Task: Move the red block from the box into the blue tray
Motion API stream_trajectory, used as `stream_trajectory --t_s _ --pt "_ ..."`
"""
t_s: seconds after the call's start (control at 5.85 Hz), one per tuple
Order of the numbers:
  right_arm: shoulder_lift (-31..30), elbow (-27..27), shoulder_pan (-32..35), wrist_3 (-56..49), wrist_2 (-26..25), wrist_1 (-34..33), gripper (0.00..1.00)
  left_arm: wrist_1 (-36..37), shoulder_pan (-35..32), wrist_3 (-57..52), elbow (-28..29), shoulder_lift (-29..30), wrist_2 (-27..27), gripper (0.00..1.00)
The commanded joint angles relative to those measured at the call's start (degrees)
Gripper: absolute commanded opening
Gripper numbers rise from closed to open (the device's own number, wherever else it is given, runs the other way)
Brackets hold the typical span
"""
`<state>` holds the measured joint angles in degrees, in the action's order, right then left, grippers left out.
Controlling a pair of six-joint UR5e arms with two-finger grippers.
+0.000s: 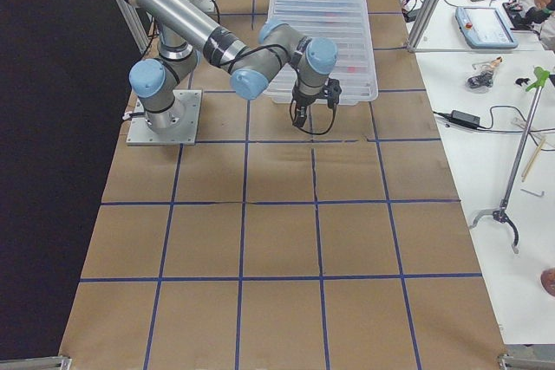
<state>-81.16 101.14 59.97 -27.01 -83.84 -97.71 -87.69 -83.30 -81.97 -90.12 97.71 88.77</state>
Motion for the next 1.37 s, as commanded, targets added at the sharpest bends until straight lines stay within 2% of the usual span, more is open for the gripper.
stream_trajectory --t_s 0.0,0.17,0.34,0.68,0.86,1.03,1.2 --pt "-0.32 0.03 3.55 1.78 0.87 0.06 1.0 -2.83 -3.87 10.62 1.7 -1.73 0.44 0.94" --pt "-0.75 0.03 5.22 3.61 0.87 0.06 1.0 -3.88 -5.45 24.35 1.79 -2.52 0.35 0.97" --pt "-1.19 0.11 5.59 4.41 0.87 0.06 1.0 -3.63 -5.56 40.93 1.79 -4.01 -0.43 0.97" --pt "-2.24 -1.19 5.77 4.42 -0.17 0.15 1.0 -3.1 -5.73 66.87 2.05 -4.9 -0.44 0.98" --pt "-4.69 -4.6 7.68 4.59 -1.05 0.32 1.0 -3.19 -6.43 76.42 3.53 -4.81 -0.35 0.98" --pt "-4.89 -8.63 11.88 7.99 -4.63 1.19 1.0 -4.06 -7.92 82.0 5.29 -4.73 0.08 0.98" --pt "-4.71 -12.85 16.36 15.59 -6.32 4.25 1.0 -3.89 -8.8 85.97 5.57 -4.99 -0.09 0.98"
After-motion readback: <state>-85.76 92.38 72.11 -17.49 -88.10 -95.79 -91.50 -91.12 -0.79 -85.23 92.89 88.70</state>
